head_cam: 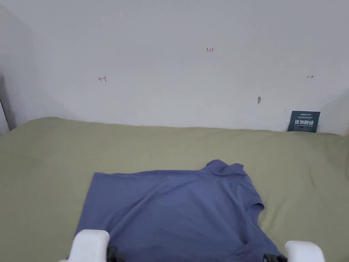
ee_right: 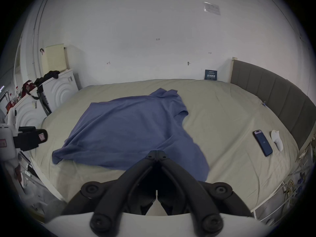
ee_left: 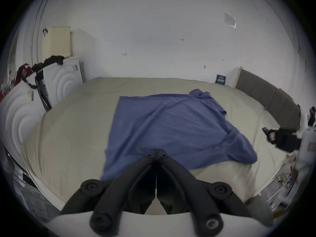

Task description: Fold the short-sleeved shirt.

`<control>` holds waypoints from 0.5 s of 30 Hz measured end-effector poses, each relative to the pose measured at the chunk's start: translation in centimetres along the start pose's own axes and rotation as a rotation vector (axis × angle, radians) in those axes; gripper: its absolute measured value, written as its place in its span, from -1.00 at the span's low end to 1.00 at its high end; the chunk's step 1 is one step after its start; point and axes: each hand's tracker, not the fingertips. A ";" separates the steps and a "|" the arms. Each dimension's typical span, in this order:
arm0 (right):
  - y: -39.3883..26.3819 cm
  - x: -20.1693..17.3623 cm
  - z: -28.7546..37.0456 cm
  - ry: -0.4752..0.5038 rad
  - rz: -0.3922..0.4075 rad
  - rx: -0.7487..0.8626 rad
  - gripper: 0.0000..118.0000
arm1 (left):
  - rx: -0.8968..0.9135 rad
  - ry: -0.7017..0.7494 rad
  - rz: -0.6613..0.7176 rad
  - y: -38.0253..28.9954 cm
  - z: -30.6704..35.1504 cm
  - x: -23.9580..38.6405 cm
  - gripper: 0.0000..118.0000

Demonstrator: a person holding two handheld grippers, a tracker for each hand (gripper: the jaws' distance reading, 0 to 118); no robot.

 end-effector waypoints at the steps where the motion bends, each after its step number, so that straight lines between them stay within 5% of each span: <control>1: -0.8 -0.4 0.6 0.023 0.002 -0.009 -0.99 | -0.012 0.000 -0.002 -1.0 0.5 0.7 -1.00; 9: -4.9 -2.1 2.4 0.076 -0.013 -0.074 -0.99 | -0.125 -0.025 -0.005 -7.4 1.5 1.6 -0.98; 11: -4.5 -2.1 2.3 0.078 -0.015 -0.068 -0.99 | -0.102 -0.002 0.018 -7.4 1.4 0.9 -0.33; 13: -3.9 -1.5 2.2 0.097 -0.030 -0.046 -0.99 | -0.057 0.034 0.045 -6.9 0.8 -0.3 -0.14; 14: -3.6 -1.3 2.2 0.102 -0.033 -0.044 -0.99 | -0.050 0.065 0.075 -6.7 0.4 -1.0 0.44; 15: -3.3 -1.0 2.2 0.106 -0.037 -0.039 -0.99 | -0.063 0.071 0.089 -6.5 -0.3 -2.1 0.83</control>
